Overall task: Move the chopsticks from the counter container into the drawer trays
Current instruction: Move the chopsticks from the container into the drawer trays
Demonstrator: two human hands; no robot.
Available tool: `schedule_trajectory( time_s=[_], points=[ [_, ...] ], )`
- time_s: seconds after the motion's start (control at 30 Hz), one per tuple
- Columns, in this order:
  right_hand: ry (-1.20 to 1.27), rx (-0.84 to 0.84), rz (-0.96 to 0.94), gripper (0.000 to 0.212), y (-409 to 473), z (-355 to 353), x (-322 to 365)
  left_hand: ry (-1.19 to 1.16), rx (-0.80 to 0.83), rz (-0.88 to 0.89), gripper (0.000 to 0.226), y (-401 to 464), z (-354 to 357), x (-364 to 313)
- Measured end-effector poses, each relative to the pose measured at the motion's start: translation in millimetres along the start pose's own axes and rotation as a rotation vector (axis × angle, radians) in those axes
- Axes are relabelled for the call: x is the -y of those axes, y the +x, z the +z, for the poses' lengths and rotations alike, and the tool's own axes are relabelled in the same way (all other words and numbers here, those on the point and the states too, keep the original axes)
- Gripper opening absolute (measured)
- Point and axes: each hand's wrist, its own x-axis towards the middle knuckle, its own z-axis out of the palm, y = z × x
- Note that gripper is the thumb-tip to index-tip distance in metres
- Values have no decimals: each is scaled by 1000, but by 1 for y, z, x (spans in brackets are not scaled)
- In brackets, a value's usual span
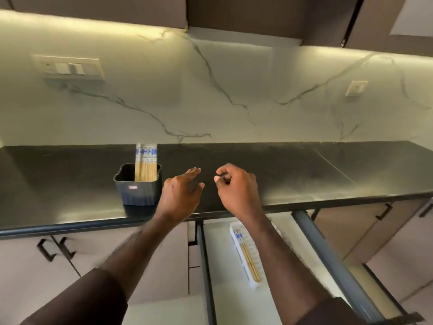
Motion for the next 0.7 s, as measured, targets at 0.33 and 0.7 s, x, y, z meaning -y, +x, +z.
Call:
schedule_trajectory(
  time_s=[0.33,0.7],
  points=[
    [50,149,-32,13,57,137,73,3,-34,-73,45,60,-66,134],
    [-41,209,95,21,115,268,98,-38,67,-141,42,135,-86,249]
  ],
)
